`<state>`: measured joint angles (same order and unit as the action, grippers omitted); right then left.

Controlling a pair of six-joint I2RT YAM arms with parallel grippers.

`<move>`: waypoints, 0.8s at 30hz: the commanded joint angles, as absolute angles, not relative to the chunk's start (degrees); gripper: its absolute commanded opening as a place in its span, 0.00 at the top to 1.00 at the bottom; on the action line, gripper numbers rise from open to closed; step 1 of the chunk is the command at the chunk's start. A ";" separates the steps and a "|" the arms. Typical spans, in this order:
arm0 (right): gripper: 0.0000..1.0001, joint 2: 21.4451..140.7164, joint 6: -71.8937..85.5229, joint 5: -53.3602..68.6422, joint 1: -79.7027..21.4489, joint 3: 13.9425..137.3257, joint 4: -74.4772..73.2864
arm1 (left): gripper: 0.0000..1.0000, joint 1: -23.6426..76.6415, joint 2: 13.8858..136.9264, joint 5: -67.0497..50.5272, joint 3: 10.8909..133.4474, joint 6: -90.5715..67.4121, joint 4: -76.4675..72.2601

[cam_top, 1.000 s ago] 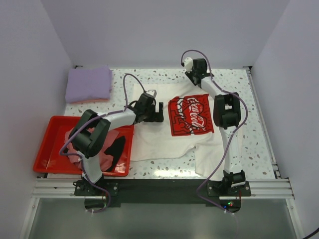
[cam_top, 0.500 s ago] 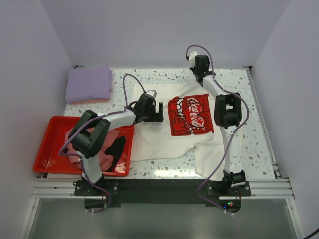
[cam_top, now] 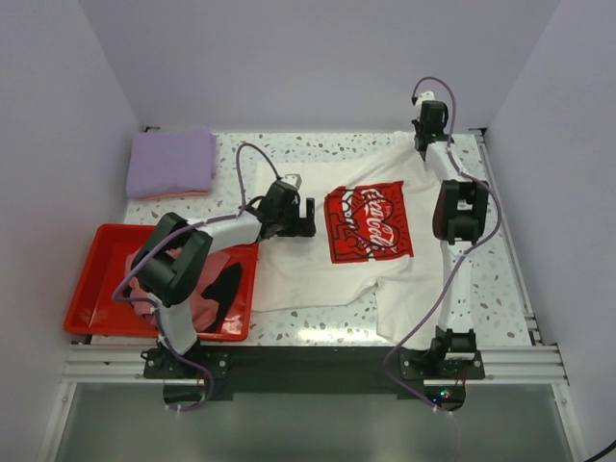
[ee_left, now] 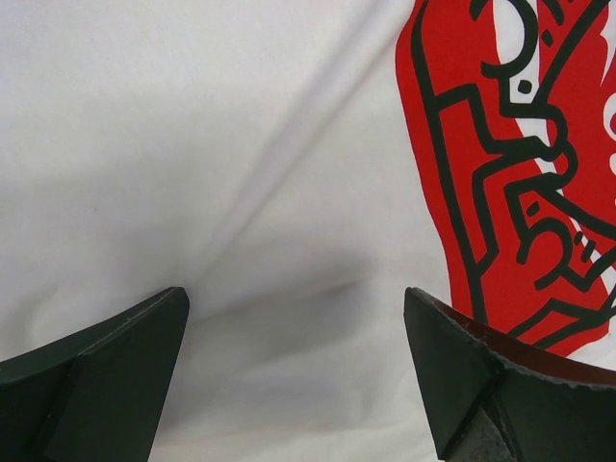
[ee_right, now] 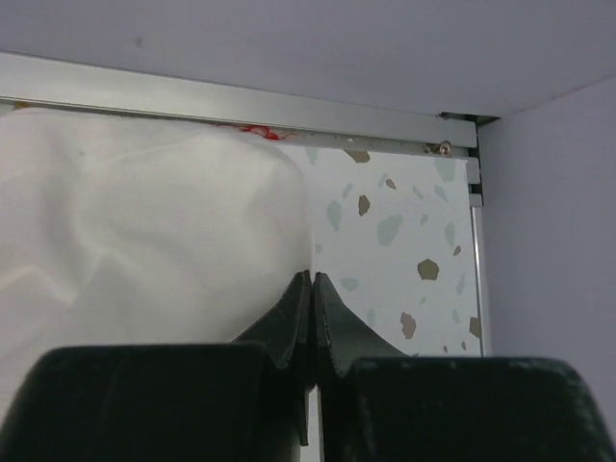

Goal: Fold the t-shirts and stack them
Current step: Flatten the tshirt out

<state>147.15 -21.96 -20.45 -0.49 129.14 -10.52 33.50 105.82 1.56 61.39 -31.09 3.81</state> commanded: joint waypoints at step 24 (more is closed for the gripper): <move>0.01 136.50 -9.58 -13.35 -1.21 125.69 -11.95 | 0.00 33.05 103.98 -4.39 66.35 -29.19 8.09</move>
<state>143.76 -11.75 -13.98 1.91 126.39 -13.21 33.26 105.78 -1.37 62.87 -30.72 5.82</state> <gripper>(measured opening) 0.987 0.997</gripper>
